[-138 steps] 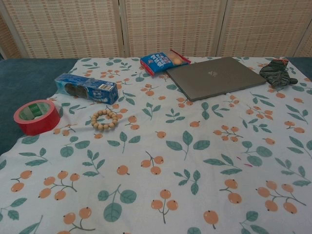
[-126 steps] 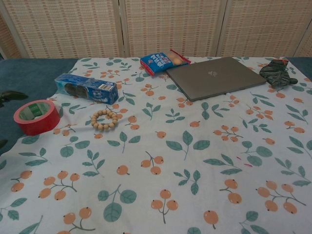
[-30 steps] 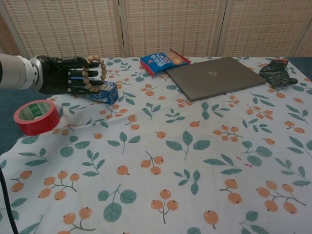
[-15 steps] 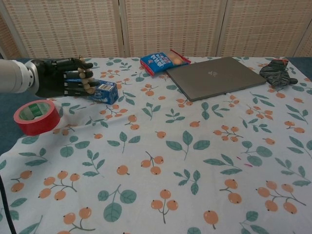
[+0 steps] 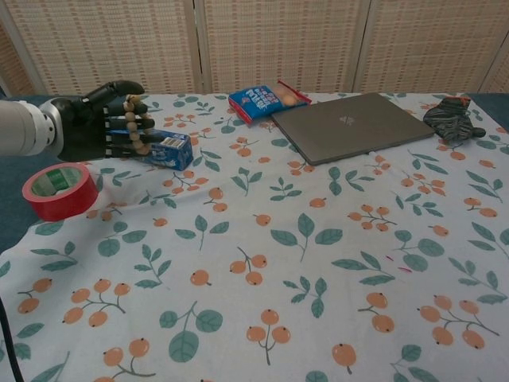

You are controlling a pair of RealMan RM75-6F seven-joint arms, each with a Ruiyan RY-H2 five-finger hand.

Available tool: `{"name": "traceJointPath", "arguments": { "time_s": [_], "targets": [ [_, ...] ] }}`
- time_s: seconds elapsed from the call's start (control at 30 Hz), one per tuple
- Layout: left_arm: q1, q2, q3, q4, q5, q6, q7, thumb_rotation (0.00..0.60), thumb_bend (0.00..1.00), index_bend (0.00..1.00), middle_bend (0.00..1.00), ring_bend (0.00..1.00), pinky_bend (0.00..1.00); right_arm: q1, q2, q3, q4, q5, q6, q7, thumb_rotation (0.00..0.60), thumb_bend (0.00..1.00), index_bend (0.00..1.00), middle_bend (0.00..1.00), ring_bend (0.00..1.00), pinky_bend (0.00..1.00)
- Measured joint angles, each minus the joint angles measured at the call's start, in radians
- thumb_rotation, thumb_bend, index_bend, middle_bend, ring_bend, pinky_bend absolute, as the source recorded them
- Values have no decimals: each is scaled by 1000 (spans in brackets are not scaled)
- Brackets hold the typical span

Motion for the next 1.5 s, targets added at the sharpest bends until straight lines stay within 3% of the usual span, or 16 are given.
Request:
{"name": "traceJointPath", "arguments": {
  "time_s": [0.13, 0.27, 0.53, 0.63, 0.8, 0.9, 0.93, 1.03, 1.1, 1.5],
  "targets": [
    [3, 1, 7, -8, 30, 11, -23, 345, 390, 650, 578, 256, 40, 1, 2, -1, -2, -1, -2, -1, 600, 265, 0, 0, 0, 0],
    [2, 4, 16, -10, 48, 13, -40, 336, 476, 668, 576, 255, 35, 0, 4, -1, -3, -1, 0, 1, 600, 266, 0, 0, 0, 0],
    [-5, 8, 33, -14, 93, 19, -65, 254, 617, 666, 572, 250, 34, -2, 6, 0, -5, -3, 5, 2, 600, 265, 0, 0, 0, 0],
    [-6, 7, 38, -14, 108, 22, -78, 240, 687, 661, 571, 248, 34, -2, 6, 0, -5, -3, 5, 3, 600, 266, 0, 0, 0, 0],
    [-10, 9, 42, -12, 126, 13, -97, 226, 917, 645, 569, 242, 34, -2, 6, 0, -4, -3, 4, 5, 600, 265, 0, 0, 0, 0],
    [-14, 12, 48, -8, 143, -1, -102, 209, 1000, 626, 557, 228, 33, -2, 7, 1, -4, -3, 5, 6, 600, 265, 0, 0, 0, 0],
    [-16, 14, 50, -8, 149, -10, -103, 234, 1000, 621, 548, 221, 32, -2, 7, 1, -4, -3, 5, 7, 600, 265, 0, 0, 0, 0],
    [-17, 20, 51, -8, 160, -47, -112, 484, 1000, 594, 507, 186, 26, -2, 7, 2, -4, -2, 6, 8, 600, 265, 0, 0, 0, 0],
    [-18, 22, 51, -7, 179, -66, -114, 596, 1000, 582, 482, 163, 26, -3, 8, 2, -4, -3, 7, 10, 600, 265, 0, 0, 0, 0],
    [-9, 17, 42, -3, 282, -111, -126, 600, 1000, 575, 455, 139, 19, -2, 13, 1, -3, -7, 6, 20, 600, 265, 0, 0, 0, 0]
  ]
}}
